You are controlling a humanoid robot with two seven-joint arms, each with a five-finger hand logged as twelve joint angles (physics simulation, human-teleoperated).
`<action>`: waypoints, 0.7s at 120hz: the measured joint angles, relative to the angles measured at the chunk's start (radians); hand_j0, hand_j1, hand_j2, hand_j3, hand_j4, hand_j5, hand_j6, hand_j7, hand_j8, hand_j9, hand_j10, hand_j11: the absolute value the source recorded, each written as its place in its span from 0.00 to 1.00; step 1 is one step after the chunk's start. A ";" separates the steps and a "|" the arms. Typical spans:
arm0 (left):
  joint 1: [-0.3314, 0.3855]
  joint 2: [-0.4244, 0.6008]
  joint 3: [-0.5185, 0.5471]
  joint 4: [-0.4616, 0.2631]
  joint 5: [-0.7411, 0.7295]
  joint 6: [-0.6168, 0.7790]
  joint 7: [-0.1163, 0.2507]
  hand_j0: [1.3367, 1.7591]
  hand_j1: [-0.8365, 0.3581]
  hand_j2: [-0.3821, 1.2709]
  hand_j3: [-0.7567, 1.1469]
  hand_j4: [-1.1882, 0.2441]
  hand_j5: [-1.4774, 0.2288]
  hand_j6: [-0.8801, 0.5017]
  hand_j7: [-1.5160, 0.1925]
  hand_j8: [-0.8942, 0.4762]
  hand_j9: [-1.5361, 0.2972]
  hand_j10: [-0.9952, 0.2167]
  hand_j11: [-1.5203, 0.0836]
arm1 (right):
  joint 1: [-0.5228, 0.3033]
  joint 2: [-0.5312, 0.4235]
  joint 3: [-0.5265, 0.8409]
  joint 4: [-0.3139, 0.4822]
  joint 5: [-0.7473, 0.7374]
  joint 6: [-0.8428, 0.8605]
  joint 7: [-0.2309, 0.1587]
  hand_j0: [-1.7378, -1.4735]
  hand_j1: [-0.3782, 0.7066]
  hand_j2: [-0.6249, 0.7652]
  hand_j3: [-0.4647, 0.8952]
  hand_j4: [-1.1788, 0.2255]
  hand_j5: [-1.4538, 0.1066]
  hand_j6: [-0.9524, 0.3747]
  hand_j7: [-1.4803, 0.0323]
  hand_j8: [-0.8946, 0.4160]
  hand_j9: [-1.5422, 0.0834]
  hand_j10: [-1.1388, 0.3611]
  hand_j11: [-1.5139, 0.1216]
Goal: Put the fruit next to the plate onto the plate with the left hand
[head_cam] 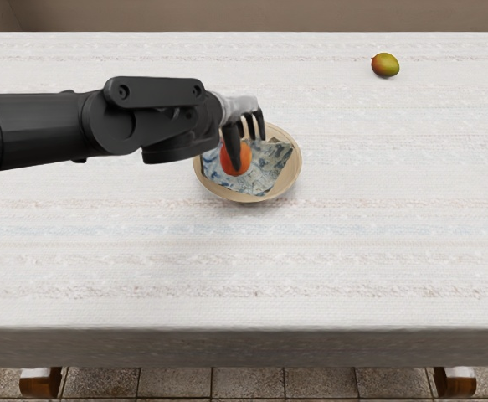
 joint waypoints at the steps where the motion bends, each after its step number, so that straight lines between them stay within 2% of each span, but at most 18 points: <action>1: 0.000 0.000 -0.001 0.000 0.000 0.000 0.000 0.76 0.58 0.32 0.40 0.48 0.45 0.33 0.48 0.38 0.46 0.46 0.52 | 0.000 0.000 0.000 0.000 0.000 0.000 0.000 0.30 0.07 0.44 0.34 0.81 0.90 0.69 0.95 0.66 0.92 0.74 0.90; 22: 0.002 0.000 -0.016 0.004 -0.001 0.001 0.000 0.76 0.66 0.29 0.40 0.57 0.57 0.39 0.59 0.42 0.57 0.54 0.64 | 0.000 0.000 0.000 0.000 0.000 0.000 0.000 0.30 0.07 0.44 0.34 0.81 0.90 0.69 0.95 0.66 0.92 0.74 0.90; 45: 0.012 0.000 -0.096 0.009 0.001 -0.018 0.001 0.76 0.71 0.27 0.40 0.62 0.63 0.43 0.66 0.45 0.62 0.58 0.70 | 0.000 0.000 0.000 0.000 0.000 0.000 0.000 0.30 0.07 0.44 0.34 0.81 0.90 0.69 0.95 0.66 0.92 0.74 0.90; 57: 0.024 0.000 -0.170 0.006 0.003 -0.100 0.001 0.76 0.72 0.27 0.40 0.63 0.65 0.44 0.67 0.46 0.64 0.60 0.72 | 0.000 0.000 0.000 0.000 0.000 0.000 0.000 0.30 0.07 0.44 0.34 0.81 0.90 0.69 0.95 0.66 0.92 0.74 0.90; 84: 0.122 0.170 -0.378 -0.010 -0.001 -0.356 0.001 0.76 0.73 0.26 0.40 0.65 0.67 0.45 0.69 0.46 0.65 0.61 0.74 | 0.000 0.000 0.000 0.000 0.000 0.000 0.000 0.30 0.07 0.44 0.34 0.81 0.90 0.69 0.95 0.66 0.92 0.74 0.90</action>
